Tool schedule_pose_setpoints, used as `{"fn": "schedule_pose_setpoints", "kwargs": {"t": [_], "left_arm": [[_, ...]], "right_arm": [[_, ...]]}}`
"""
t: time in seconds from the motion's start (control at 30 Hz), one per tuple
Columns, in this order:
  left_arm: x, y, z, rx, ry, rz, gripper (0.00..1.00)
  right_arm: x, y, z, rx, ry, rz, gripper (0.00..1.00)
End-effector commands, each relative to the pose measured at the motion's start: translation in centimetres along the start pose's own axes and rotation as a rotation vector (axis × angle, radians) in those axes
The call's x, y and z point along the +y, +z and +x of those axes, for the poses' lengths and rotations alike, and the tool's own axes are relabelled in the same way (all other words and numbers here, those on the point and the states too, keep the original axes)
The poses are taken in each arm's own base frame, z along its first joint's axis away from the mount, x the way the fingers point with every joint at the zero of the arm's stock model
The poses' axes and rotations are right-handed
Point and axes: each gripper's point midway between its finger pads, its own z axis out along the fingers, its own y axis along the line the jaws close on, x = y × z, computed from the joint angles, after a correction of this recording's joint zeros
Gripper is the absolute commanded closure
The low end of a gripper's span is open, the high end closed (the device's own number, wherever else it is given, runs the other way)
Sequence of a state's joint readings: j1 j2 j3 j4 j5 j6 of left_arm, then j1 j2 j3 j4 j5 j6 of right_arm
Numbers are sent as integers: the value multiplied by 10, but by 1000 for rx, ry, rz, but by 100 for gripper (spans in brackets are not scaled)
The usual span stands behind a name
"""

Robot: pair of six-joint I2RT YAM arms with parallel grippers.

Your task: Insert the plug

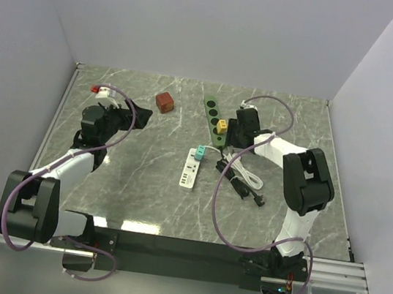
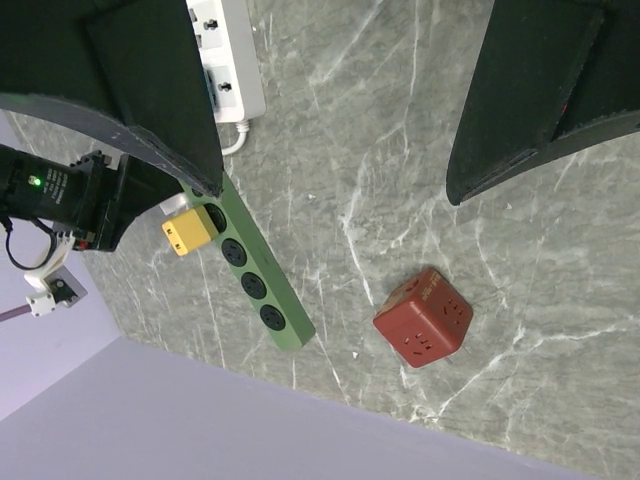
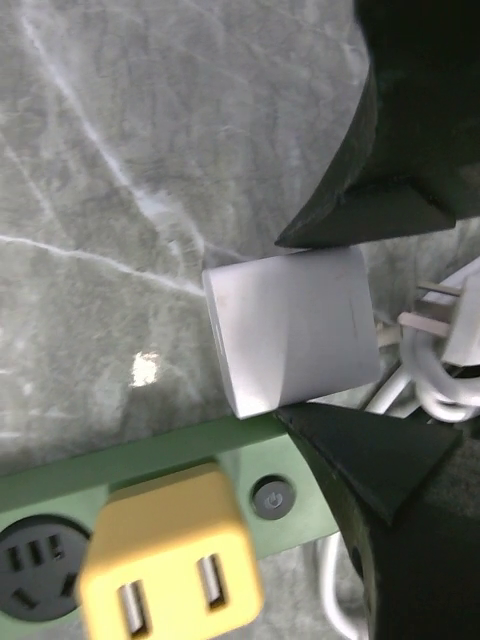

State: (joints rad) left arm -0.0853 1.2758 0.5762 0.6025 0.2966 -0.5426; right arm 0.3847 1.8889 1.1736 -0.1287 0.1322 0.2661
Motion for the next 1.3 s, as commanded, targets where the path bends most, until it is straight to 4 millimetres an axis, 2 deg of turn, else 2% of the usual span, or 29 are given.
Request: {"fn": "schedule_pose_setpoints", "kwargs": {"t": [0.0,0.03,0.07,0.17,0.27,0.33,0.37,0.4,0.43,0.47,0.53,0.57,0.6,0.63,0.67,0.7,0.73,0.77,0.8,0.83,0.87,0.93,1.07,1.13,1.27], "left_arm": [[-9,-1,-8,-30,19,49,1],[-10,0,-8,-31,20,53,1],[-10,-1,-8,-30,20,58,2],[-16,-1,-7,-34,37,97,3],[-32,1,0,-19,98,159,7],[-56,3,12,2,151,201,7],[-60,6,11,-9,197,186,6],[-72,5,20,15,208,208,6],[-79,5,21,13,222,221,6],[-85,3,24,19,227,247,6],[-105,-2,24,0,229,319,6],[-111,-5,29,6,222,342,6],[-125,-7,33,3,223,380,6],[-131,-7,37,5,222,393,6],[-136,-6,38,1,221,393,6],[-149,-7,50,22,218,424,7],[-159,-6,50,14,216,445,7],[-171,-7,57,20,211,466,7],[-174,-5,67,34,205,472,7],[-182,-5,66,13,199,490,7],[-191,-5,77,31,198,510,7],[-200,-2,74,-5,191,506,7],[-221,-7,74,-57,172,542,7],[-222,-5,70,-86,157,517,7],[-228,-10,63,-141,121,540,7]], "right_arm": [[12,2,-6,-5,-40,-7,43],[12,3,-3,1,-45,-7,49],[13,2,-3,3,-47,-8,66],[13,1,-1,8,-50,-9,100],[13,-5,-13,-26,-44,-5,100],[16,-13,-23,-65,-31,-19,100],[20,-27,-37,-111,-23,-43,100],[21,-34,-44,-148,-10,-57,100],[23,-42,-50,-176,1,-68,100],[27,-60,-70,-254,20,-100,100],[29,-75,-79,-311,41,-128,100],[33,-96,-98,-392,58,-162,100],[34,-102,-96,-401,65,-184,100],[38,-119,-106,-449,74,-215,100],[40,-125,-107,-473,81,-241,100],[48,-133,-108,-485,92,-295,100],[52,-151,-115,-528,104,-334,100],[53,-154,-113,-559,122,-363,100],[65,-165,-110,-566,143,-450,100],[71,-181,-113,-600,155,-506,100],[77,-188,-111,-622,187,-562,100],[89,-206,-110,-649,191,-639,100],[113,-231,-100,-665,208,-765,100],[123,-241,-97,-667,204,-824,100],[139,-250,-89,-650,190,-869,100]]}}
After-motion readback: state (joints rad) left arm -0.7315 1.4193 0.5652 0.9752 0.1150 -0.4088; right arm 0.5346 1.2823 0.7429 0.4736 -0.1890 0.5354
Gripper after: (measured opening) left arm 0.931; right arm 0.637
